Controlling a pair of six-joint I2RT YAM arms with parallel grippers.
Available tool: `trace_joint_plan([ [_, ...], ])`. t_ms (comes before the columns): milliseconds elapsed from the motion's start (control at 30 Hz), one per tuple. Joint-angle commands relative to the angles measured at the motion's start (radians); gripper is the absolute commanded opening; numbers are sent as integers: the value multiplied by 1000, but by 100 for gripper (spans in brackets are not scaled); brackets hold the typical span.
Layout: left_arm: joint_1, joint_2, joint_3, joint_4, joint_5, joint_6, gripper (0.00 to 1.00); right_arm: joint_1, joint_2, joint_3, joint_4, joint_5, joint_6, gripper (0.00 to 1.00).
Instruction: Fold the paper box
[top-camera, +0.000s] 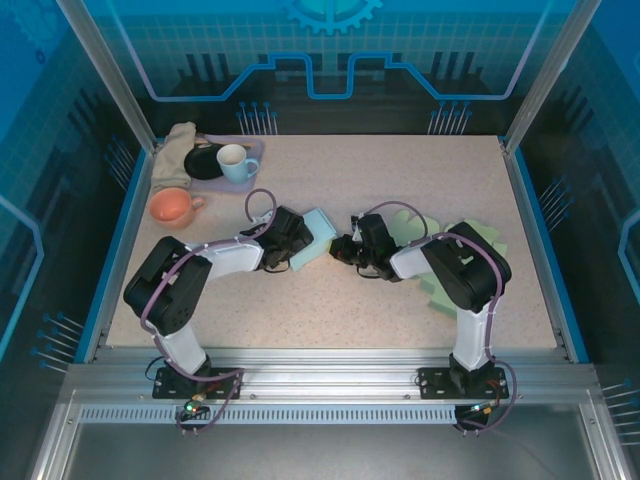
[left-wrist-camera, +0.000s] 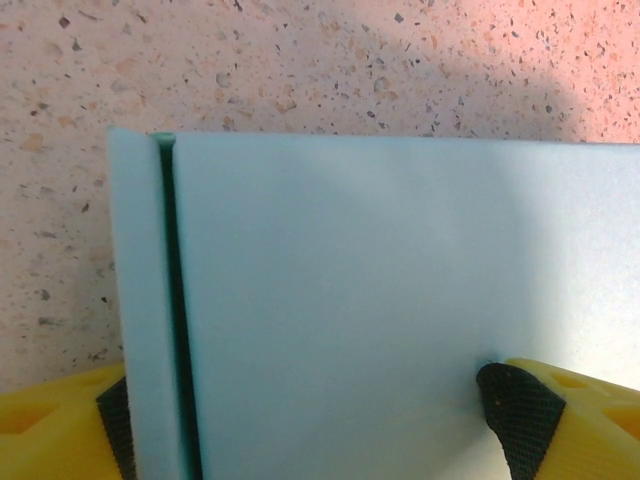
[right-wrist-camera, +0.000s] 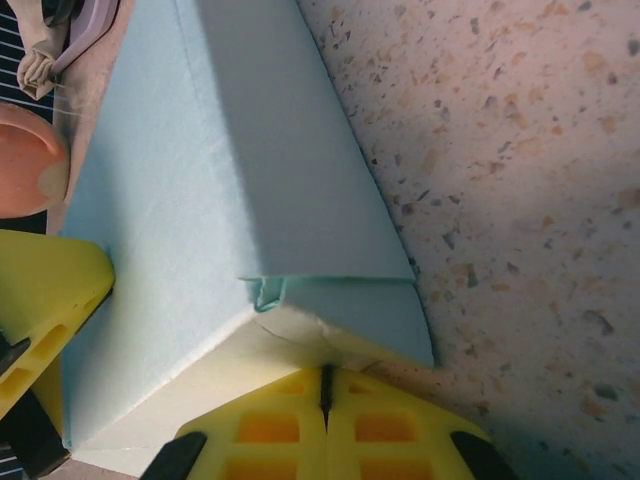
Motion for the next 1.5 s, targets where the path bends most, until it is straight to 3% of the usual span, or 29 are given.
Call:
trace_joint_plan([
  [0, -62, 29, -51, -218, 113, 59, 89, -7, 18, 20, -53, -20, 9, 4],
  [300, -62, -182, -49, -320, 70, 95, 93, -61, -24, -1, -166, -52, 4, 4],
  [600, -55, -359, 26, -395, -77, 226, 94, -95, -42, 54, -294, -78, -71, 0],
  [800, 23, -304, 119, -343, -49, 405, 96, -113, -17, 114, -338, -87, -76, 0],
  [967, 127, -189, 159, -226, 93, 529, 96, -117, 30, 179, -379, -110, -82, 0],
  [1067, 149, -105, 199, -205, 115, 572, 96, -117, 44, 183, -374, -123, -76, 0],
  [1467, 147, 29, 207, -100, 197, 572, 95, -118, 46, 179, -379, -193, -37, 0],
])
